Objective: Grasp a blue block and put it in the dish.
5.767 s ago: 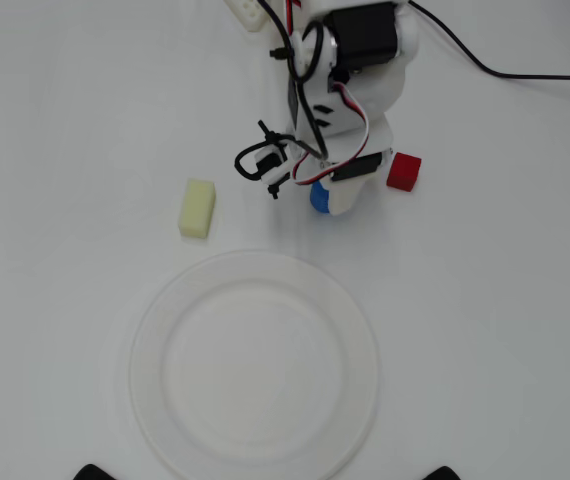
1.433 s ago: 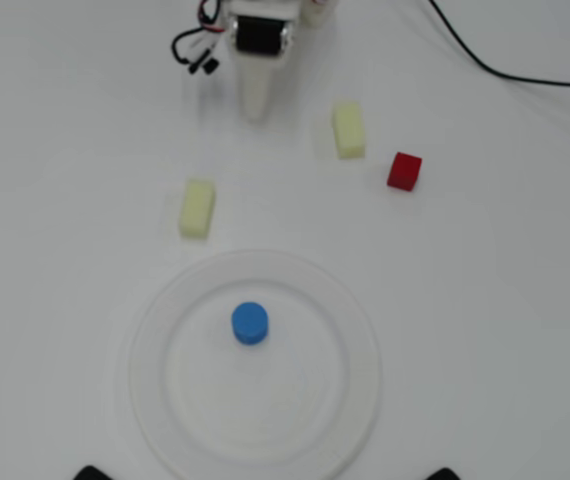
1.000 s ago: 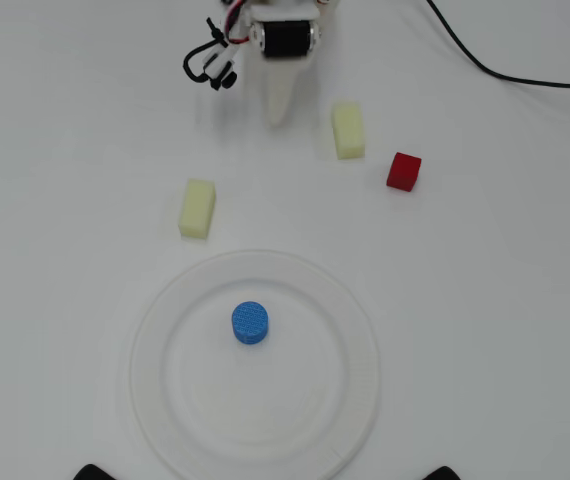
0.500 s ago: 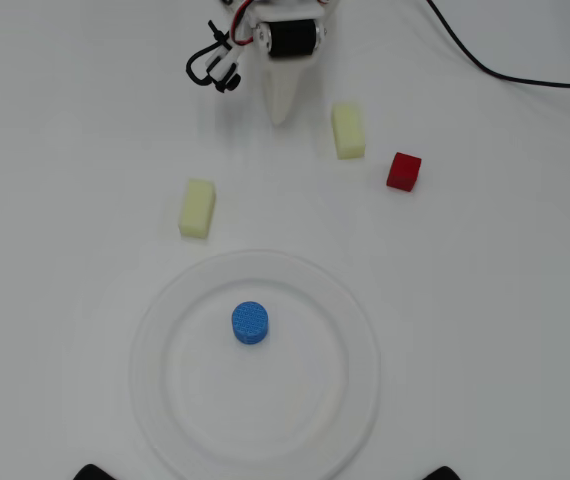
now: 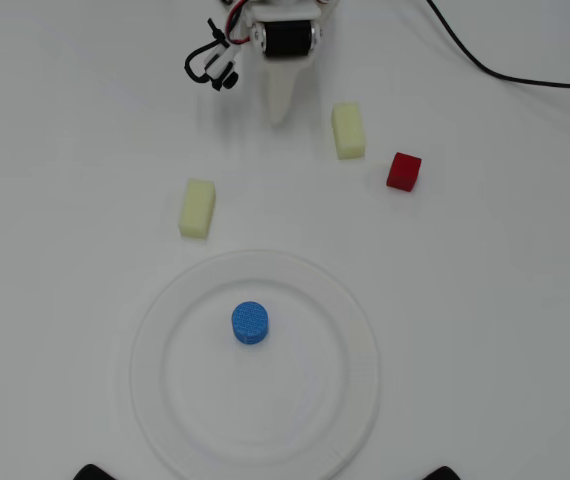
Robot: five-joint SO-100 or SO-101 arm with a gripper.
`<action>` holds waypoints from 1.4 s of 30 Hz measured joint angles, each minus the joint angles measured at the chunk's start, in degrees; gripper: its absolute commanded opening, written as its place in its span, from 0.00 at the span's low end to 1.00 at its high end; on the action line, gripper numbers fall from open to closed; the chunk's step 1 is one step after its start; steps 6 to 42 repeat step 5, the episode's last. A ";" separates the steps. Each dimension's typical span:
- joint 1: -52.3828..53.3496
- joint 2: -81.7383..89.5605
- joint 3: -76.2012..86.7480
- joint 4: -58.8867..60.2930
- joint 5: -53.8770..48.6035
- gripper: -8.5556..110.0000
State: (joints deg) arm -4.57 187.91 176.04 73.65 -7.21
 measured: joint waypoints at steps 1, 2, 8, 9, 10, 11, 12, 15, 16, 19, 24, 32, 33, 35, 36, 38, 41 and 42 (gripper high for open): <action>0.00 0.00 0.00 0.00 0.00 0.07; 0.00 0.00 0.00 0.00 0.00 0.07; 0.00 0.00 0.00 0.00 0.00 0.07; 0.00 0.00 0.00 0.00 0.00 0.07; 0.00 0.00 0.00 0.00 0.00 0.07; 0.00 0.00 0.00 0.00 0.00 0.07; 0.00 0.00 0.00 0.00 0.00 0.07; 0.00 0.00 0.00 0.00 0.00 0.07; 0.00 0.00 0.00 0.00 0.00 0.07; 0.00 0.00 0.00 0.00 0.00 0.07; 0.00 0.00 0.00 0.00 0.00 0.07; 0.00 0.00 0.00 0.00 0.00 0.07; 0.00 0.00 0.00 0.00 0.00 0.07; 0.00 0.00 0.00 0.00 0.00 0.07; 0.00 0.00 0.00 0.00 0.00 0.07; 0.00 0.00 0.00 0.00 0.00 0.07; 0.00 0.00 0.00 0.00 0.00 0.07; 0.00 0.00 0.00 0.00 0.00 0.07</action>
